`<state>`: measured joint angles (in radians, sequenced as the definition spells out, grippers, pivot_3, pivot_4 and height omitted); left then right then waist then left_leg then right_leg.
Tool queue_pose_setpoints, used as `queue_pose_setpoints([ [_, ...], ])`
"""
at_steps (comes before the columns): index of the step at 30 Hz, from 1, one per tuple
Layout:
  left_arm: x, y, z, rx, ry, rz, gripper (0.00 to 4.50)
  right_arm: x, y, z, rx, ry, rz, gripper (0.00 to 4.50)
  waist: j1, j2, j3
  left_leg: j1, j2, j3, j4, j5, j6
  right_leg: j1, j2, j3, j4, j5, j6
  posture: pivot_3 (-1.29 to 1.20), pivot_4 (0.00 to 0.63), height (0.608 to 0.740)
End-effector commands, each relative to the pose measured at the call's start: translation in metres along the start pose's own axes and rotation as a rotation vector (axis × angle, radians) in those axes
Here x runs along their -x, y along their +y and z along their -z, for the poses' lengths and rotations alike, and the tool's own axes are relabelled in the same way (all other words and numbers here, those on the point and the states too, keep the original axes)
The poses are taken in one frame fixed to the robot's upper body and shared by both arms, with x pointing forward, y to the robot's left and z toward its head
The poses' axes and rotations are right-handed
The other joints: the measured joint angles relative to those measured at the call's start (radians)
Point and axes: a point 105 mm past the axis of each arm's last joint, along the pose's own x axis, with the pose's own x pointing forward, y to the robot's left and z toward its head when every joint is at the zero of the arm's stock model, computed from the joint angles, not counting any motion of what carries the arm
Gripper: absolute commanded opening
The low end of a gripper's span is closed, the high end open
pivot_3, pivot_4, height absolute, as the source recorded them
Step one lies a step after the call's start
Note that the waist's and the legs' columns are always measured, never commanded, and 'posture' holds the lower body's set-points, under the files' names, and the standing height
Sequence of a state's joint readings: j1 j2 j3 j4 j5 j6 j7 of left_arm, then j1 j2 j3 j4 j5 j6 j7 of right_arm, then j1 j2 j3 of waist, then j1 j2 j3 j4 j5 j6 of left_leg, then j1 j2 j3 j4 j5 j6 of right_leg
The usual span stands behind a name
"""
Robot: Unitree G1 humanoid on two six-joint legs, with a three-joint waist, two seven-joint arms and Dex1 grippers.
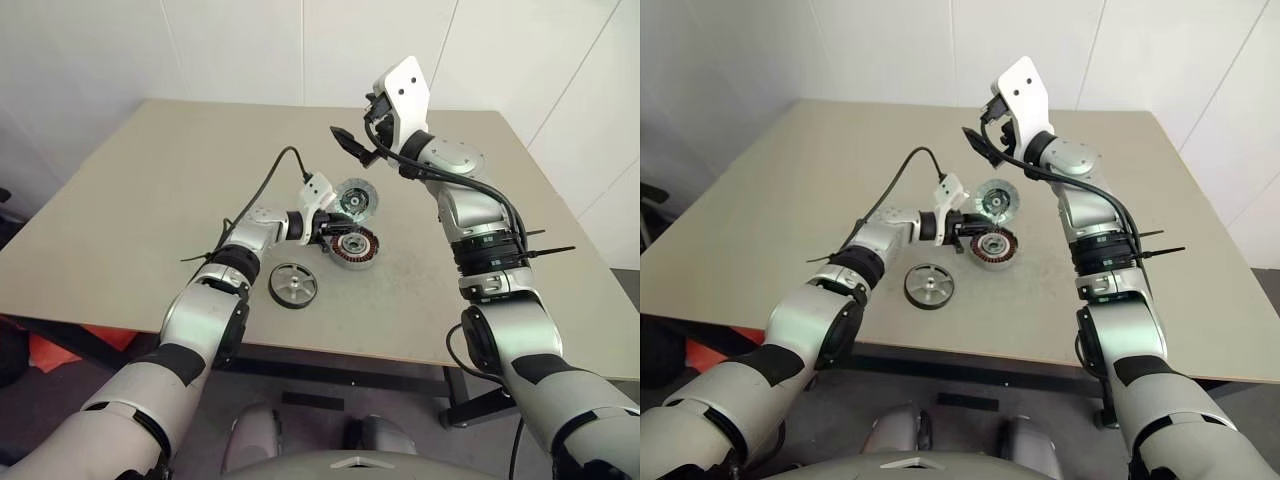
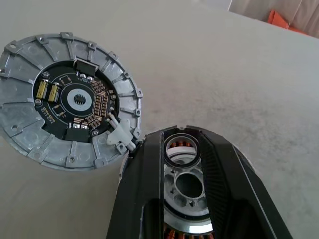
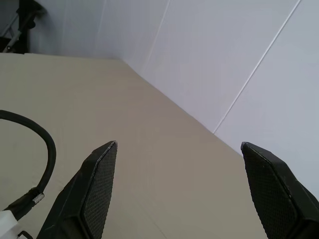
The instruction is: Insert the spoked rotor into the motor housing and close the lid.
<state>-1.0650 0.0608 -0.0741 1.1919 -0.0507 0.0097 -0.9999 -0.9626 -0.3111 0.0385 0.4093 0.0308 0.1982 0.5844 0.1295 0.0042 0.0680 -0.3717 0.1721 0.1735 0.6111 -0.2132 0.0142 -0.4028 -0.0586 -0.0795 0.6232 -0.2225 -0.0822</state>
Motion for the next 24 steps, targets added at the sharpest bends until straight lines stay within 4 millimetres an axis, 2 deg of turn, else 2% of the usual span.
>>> queue_pose_setpoints([
  [1,-0.002,-0.001,-0.005,-0.052,0.0,0.01,0.69,0.004,-0.008,-0.018,0.017,-0.06,0.03,4.5,0.001,0.0,0.0,0.0,0.0,0.0,0.0,0.0,0.0,0.0,0.0,0.0,0.0,0.0,0.0,0.0,0.0,0.74],
  [17,-0.013,-0.008,0.008,-0.186,0.085,-0.007,0.69,0.005,-0.005,-0.016,0.014,-0.06,0.034,4.5,0.001,0.0,0.0,0.0,0.0,0.0,0.0,0.0,0.0,0.0,0.0,0.0,0.0,0.0,0.0,0.0,0.0,0.74],
  [20,-0.015,-0.009,0.009,-0.188,0.086,-0.005,0.69,0.011,-0.011,-0.003,0.057,-0.003,0.039,4.5,0.001,0.0,0.0,0.0,0.0,0.0,0.0,0.0,0.0,0.0,0.0,0.0,0.0,0.0,0.0,0.0,0.0,0.74],
  [24,-0.015,-0.01,0.009,-0.186,0.084,-0.003,0.69,0.026,-0.02,0.025,0.176,0.136,0.019,4.5,0.009,0.0,0.0,0.0,-0.001,0.0,0.0,0.0,0.0,0.0,-0.001,0.0,0.0,0.0,0.001,0.0,0.0,0.74],
])
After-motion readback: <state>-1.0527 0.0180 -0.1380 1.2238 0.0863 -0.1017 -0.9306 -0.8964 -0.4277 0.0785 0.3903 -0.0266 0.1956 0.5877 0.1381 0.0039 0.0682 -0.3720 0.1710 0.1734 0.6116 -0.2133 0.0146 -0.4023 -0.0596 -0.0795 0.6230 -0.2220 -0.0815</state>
